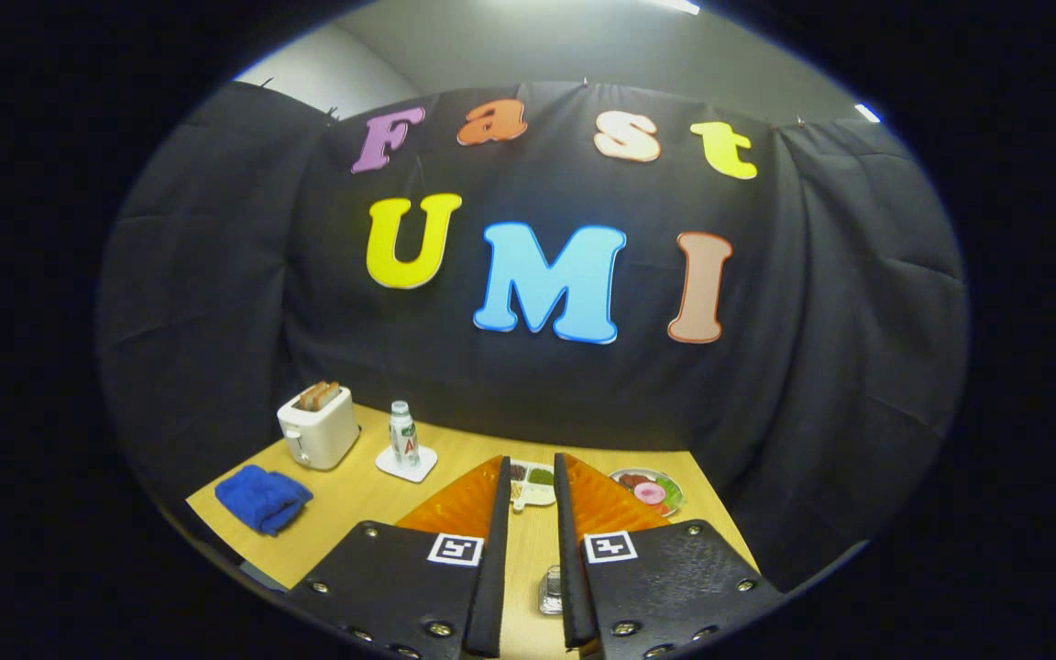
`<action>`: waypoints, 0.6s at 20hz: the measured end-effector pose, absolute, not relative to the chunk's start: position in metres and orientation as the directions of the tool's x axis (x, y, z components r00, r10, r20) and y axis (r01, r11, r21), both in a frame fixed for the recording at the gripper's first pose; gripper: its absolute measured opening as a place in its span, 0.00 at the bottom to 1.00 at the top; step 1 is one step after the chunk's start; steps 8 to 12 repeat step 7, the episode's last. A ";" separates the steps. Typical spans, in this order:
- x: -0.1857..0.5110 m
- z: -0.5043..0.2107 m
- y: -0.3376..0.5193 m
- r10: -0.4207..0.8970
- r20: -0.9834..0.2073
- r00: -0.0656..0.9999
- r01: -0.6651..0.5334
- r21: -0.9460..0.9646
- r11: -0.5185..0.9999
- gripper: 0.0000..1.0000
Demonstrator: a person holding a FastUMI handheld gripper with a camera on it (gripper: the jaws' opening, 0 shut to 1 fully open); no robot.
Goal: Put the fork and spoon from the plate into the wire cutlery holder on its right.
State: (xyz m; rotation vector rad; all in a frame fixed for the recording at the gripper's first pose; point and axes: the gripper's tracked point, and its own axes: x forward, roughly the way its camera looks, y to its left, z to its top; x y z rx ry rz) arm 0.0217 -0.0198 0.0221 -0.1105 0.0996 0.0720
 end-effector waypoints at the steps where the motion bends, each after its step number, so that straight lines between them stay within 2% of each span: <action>1: 0.018 0.032 -0.023 0.027 -0.057 0.998 -0.034 -0.129 0.991 0.26; 3: 0.009 0.041 -0.020 -0.016 0.001 1.000 0.016 -0.134 0.991 0.25; 4: 0.010 0.042 -0.017 -0.011 0.021 1.000 0.014 -0.134 0.991 0.28; 12: 0.012 0.042 -0.002 0.008 0.029 1.000 -0.004 -0.134 0.991 0.28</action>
